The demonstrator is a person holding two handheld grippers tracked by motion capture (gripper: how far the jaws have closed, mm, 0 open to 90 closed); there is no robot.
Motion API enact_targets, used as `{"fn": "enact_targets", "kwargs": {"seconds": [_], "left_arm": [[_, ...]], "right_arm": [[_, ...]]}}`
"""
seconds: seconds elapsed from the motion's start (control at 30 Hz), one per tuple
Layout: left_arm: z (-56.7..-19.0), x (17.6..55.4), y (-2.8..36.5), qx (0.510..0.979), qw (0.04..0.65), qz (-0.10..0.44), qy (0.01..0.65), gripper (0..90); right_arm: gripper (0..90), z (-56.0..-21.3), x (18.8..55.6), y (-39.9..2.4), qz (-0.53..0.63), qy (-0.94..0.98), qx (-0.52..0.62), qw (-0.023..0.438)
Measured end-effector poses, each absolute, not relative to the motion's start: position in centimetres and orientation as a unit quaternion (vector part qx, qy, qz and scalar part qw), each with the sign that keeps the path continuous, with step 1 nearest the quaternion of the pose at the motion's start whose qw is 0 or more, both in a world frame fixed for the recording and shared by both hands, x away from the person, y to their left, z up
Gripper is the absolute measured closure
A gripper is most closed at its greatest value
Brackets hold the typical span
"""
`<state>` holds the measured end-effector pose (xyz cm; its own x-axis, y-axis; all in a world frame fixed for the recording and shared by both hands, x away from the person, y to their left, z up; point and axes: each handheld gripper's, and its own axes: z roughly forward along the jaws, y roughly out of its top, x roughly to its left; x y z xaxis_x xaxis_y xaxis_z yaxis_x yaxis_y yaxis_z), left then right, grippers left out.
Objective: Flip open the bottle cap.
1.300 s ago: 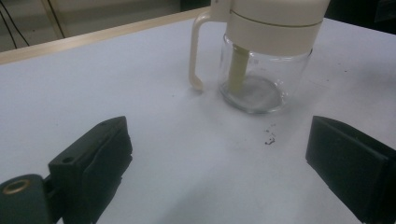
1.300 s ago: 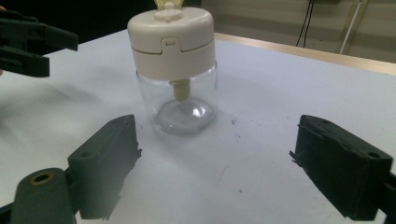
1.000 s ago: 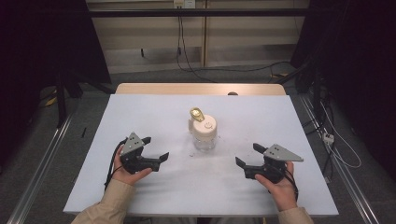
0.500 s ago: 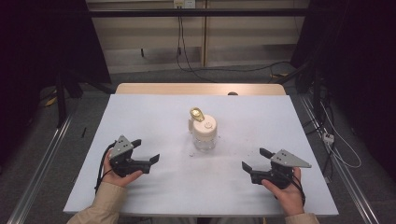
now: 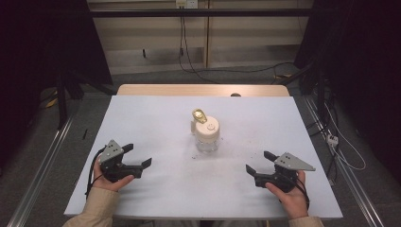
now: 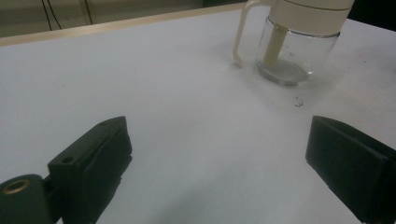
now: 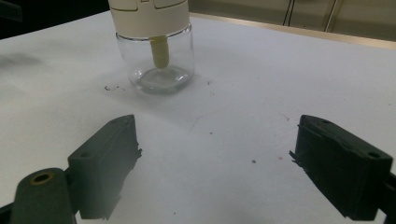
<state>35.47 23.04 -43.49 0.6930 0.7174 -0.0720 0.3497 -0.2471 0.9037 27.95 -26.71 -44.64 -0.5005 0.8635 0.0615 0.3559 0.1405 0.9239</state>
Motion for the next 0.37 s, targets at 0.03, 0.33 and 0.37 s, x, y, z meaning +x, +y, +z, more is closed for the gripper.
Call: {"fn": "enact_targets", "kwargs": {"seconds": [0.03, 0.33, 0.37], "left_arm": [[-43.49, 35.47, 23.04, 0.769, 0.506, 0.181, 0.347, 6.2], [-43.54, 35.51, 22.89, 0.768, 0.508, 0.178, 0.348, 6.1], [-43.54, 35.54, 22.9, 0.768, 0.507, 0.178, 0.348, 6.1]], "right_arm": [[12.9, -44.65, 27.97, -26.68, 0.496, 0.711, 0.429, 0.255], [12.9, -44.73, 28.02, -26.66, 0.492, 0.713, 0.429, 0.257], [12.9, -44.75, 28.03, -26.64, 0.491, 0.713, 0.429, 0.257]]}}
